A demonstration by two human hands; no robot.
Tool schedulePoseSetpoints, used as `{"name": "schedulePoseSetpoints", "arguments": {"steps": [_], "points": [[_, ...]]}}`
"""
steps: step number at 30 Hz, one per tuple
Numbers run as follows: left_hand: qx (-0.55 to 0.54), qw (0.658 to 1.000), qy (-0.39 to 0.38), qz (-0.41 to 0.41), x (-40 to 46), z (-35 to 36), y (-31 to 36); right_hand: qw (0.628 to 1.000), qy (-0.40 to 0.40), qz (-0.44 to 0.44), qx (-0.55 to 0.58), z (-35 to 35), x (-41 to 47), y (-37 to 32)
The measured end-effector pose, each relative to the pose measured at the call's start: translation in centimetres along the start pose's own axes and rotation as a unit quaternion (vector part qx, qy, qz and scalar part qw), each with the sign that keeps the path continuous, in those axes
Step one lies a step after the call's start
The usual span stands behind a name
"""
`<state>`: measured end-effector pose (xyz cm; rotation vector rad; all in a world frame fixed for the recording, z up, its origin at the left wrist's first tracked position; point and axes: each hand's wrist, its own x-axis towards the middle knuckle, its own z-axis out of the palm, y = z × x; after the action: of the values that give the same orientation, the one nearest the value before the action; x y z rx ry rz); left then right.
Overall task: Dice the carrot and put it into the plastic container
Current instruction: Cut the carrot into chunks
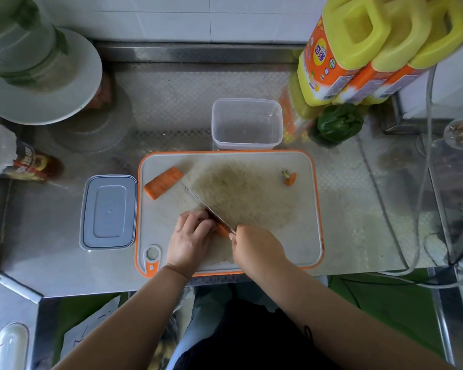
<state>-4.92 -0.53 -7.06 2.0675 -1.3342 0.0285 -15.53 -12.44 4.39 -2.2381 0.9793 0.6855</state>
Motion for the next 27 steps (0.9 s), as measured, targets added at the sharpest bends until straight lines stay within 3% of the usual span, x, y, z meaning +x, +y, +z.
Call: {"name": "schedulePoseSetpoints", "arguments": {"steps": [16,27], "points": [[0.012,1.000,0.003,0.009,-0.1,0.3,-0.1,1.000,-0.025,0.003,-0.002,0.7,-0.2,1.1],[0.022,1.000,-0.002,0.005,-0.3,0.4,0.0,0.999,0.005,0.026,0.021,3.0,-0.2,1.9]]}}
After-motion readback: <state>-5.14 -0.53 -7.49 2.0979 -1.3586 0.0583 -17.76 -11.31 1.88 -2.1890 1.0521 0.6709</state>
